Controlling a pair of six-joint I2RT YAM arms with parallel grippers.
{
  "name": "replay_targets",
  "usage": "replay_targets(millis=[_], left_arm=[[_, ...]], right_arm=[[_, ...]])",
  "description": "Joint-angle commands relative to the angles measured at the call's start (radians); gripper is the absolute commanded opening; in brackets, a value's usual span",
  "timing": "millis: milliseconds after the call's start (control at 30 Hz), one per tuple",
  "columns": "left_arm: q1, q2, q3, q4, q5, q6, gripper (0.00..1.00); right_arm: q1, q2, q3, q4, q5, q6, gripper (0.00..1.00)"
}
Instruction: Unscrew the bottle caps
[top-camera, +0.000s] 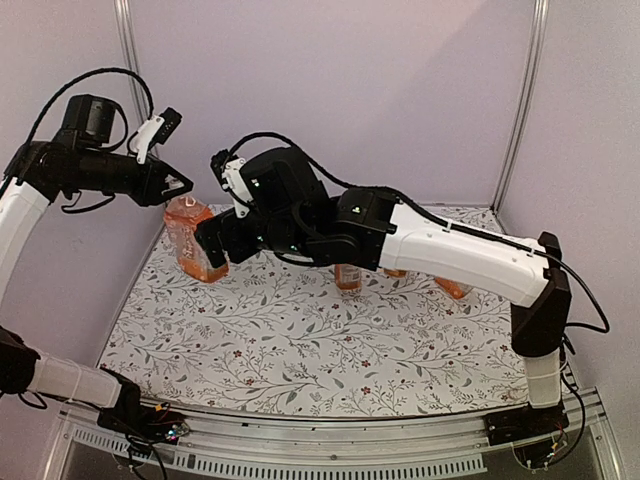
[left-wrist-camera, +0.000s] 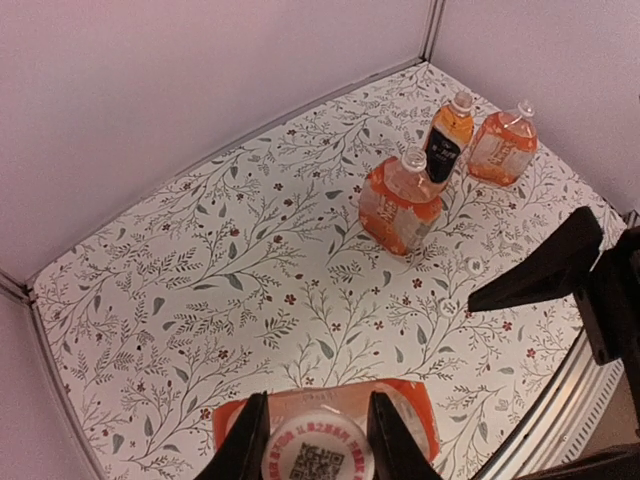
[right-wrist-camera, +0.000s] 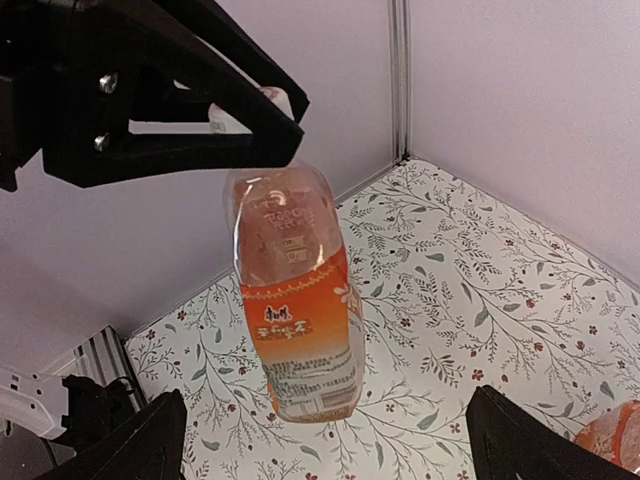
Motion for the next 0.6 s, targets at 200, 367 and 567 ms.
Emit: replay_targets(millis=[200, 367, 567], left_arm=[[-0.07, -0.05, -0.002, -0.129, 0.023, -0.078, 0.0], [-0.073, -0.046, 0.02, -0.137, 0.055, -0.098, 0.0], [-0.073, -0.042, 0.037, -0.142, 0.059, -0.096, 0.0]], right_arm=[[0.013, 0.147, 0.058, 0.124, 0.043, -0.031, 0.99], [-0.01, 0.172, 0.057, 0.116, -0.021, -0.016, 0.83], [-0.022, 0.176, 0.052, 0.113, -0.12, 0.018, 0.48]])
